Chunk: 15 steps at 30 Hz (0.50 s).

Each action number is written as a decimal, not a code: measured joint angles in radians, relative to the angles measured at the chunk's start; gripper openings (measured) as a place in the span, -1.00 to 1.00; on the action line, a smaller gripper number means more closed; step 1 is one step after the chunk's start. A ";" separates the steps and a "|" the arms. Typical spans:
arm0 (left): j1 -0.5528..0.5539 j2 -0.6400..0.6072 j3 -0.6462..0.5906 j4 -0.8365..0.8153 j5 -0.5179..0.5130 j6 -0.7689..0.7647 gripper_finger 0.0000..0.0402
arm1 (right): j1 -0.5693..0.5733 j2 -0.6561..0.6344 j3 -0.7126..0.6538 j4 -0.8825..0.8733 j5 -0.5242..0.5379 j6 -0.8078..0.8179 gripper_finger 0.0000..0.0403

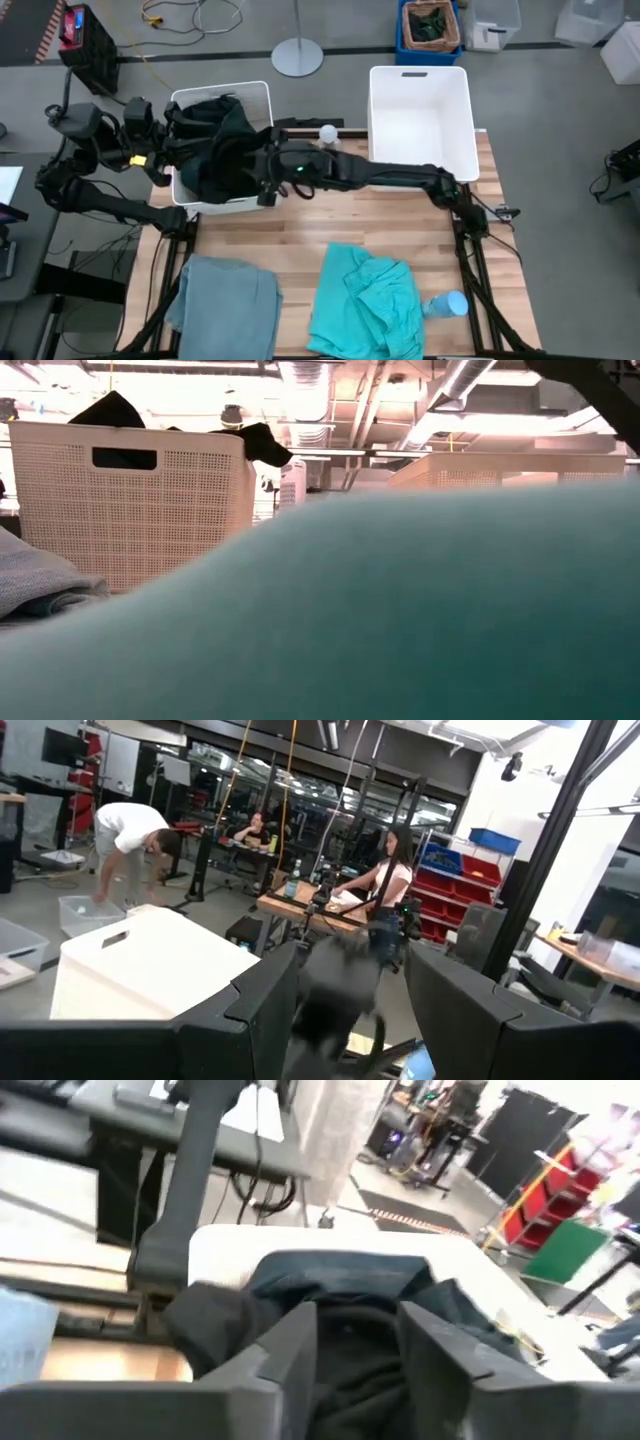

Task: Sort clothes
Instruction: Put the blue pants into the right white laundry bin

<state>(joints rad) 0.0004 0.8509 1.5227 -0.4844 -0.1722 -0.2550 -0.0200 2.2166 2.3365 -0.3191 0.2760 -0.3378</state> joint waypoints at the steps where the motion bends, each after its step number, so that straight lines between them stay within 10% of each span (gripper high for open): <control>1: 0.000 0.000 0.000 -0.003 0.000 0.000 -0.10 | 0.005 -0.019 -0.001 -0.007 0.015 0.010 -0.14; 15: -0.003 0.121 0.000 -0.345 0.042 -0.089 -0.10 | 0.077 -0.364 0.000 -0.139 0.167 -0.034 -0.03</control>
<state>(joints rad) -0.0031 0.9718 1.5230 -0.8296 -0.1304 -0.3437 0.0572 1.8525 2.3363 -0.4579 0.4426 -0.3717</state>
